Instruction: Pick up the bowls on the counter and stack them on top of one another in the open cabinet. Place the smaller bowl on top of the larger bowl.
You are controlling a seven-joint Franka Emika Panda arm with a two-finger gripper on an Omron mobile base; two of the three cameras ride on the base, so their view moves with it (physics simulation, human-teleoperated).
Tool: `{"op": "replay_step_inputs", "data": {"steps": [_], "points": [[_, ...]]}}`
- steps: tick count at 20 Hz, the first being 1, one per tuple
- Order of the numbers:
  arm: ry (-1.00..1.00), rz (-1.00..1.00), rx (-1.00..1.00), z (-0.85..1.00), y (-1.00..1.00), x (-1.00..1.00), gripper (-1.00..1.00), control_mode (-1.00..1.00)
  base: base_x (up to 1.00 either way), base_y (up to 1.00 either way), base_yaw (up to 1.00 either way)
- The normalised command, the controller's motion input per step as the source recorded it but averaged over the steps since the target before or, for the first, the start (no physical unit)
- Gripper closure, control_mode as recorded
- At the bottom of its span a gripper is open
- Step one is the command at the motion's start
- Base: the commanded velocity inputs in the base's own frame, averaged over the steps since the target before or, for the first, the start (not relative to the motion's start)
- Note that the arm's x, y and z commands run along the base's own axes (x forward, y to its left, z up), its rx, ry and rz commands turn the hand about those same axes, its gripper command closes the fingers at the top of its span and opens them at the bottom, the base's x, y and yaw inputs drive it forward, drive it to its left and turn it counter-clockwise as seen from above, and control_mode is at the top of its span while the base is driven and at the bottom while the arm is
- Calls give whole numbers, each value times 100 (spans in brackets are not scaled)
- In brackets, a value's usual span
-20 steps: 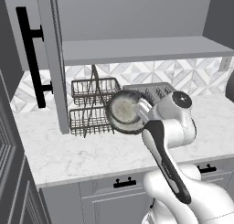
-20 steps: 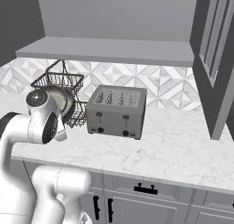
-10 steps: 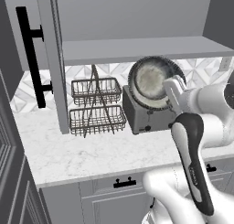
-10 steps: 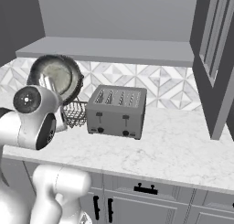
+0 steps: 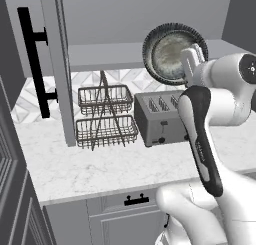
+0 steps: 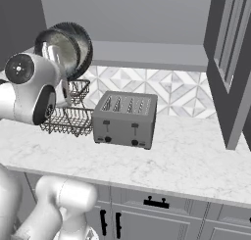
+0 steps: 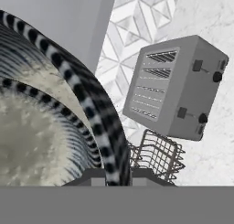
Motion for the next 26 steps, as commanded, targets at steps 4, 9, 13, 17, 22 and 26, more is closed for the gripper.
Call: {"op": "replay_step_inputs", "data": {"steps": [4, 9, 13, 17, 22, 26], "points": [[-1, -5, 1, 43, 0, 92, 100, -100, 0, 0, 0], [5, 0, 0, 0, 0, 96, 100, -100, 0, 0, 0], [8, 0, 0, 0, 0, 95, 100, -100, 0, 0, 0], [1, 0, 0, 0, 0, 97, 100, -100, 0, 0, 0], [0, 0, 0, 0, 0, 85, 100, -100, 0, 0, 0], [1, -1, 0, 0, 8, 59, -100, -100, 0, 0, 0]]}}
